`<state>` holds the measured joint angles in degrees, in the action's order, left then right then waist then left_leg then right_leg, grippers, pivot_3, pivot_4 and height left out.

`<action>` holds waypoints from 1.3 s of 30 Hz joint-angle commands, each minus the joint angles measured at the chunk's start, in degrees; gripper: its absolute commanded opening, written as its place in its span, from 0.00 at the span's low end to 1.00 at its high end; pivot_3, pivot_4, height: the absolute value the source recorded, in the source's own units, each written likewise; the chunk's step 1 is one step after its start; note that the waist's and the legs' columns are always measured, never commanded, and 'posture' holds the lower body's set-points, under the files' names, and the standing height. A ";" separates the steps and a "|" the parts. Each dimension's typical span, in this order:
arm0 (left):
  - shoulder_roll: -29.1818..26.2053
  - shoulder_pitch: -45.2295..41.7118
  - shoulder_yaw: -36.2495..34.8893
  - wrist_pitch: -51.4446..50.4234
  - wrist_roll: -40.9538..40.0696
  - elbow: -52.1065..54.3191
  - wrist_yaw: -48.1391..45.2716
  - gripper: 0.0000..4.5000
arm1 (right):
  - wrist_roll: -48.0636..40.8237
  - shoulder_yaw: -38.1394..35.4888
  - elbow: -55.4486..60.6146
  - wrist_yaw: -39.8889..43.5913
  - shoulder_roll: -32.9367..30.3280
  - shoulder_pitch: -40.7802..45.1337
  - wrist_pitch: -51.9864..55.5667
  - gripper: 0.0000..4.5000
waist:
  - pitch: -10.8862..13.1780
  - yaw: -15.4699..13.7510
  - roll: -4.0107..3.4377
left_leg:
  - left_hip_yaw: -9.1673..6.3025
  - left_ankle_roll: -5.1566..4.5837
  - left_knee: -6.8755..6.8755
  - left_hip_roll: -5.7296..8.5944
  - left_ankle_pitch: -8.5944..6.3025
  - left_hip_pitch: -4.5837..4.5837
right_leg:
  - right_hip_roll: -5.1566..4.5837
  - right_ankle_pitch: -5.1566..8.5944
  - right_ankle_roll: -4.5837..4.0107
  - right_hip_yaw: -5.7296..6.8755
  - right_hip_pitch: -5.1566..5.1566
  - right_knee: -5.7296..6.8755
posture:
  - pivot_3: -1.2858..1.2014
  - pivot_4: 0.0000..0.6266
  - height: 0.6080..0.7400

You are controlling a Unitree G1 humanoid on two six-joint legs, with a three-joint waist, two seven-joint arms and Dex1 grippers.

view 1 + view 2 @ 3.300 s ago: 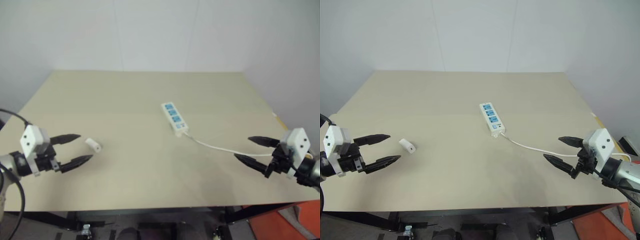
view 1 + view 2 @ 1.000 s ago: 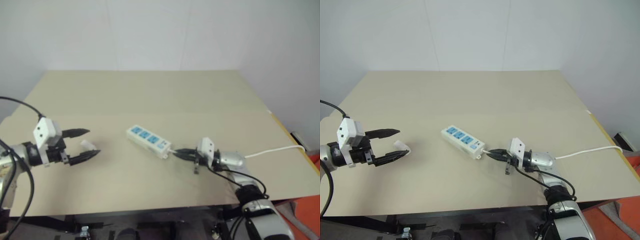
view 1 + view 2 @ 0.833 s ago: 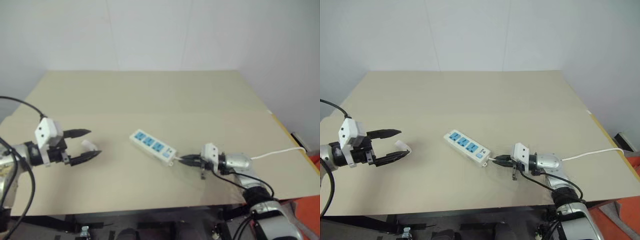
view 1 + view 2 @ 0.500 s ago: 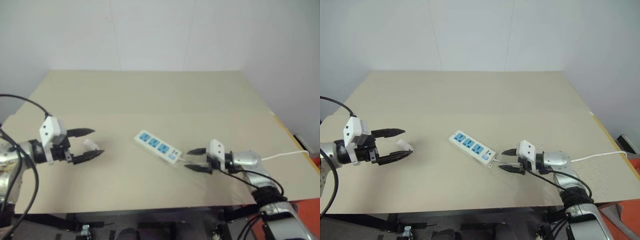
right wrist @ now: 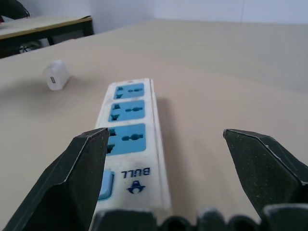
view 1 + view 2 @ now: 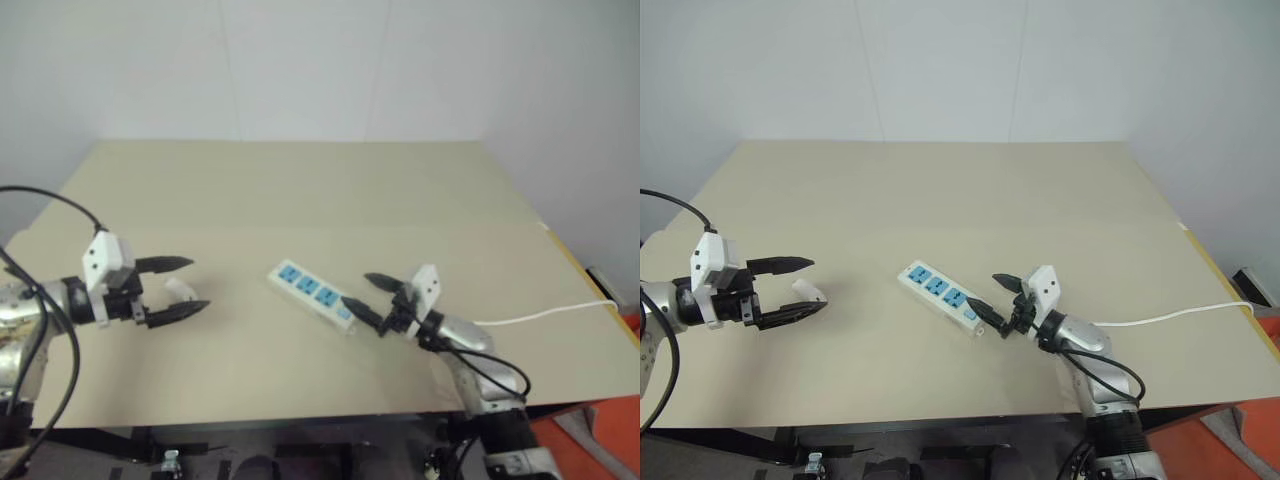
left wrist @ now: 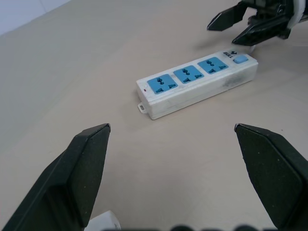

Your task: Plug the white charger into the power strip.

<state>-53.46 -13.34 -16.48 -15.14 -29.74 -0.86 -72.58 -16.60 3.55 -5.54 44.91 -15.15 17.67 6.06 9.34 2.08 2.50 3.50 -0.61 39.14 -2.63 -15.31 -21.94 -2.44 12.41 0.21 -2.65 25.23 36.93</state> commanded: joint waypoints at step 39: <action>-0.88 -3.76 0.21 0.80 0.42 -0.71 -0.89 1.00 | 7.28 5.59 -15.26 1.72 4.08 6.46 -7.31 0.76 | -0.22 1.84 0.35 | 0.00 0.00 -0.10 -0.17 0.00 0.87 | 0.18 0.03 -0.04 -0.06 -0.63 0.05 | 0.52 0.24 1.00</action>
<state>-53.34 -15.23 -16.16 -15.17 -29.38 -1.22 -72.97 -8.31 10.20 -18.84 46.10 -11.49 23.33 0.37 9.13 3.92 2.85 3.51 -0.61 39.05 -2.79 -15.31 -21.08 -2.26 12.45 0.18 -2.72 24.59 36.99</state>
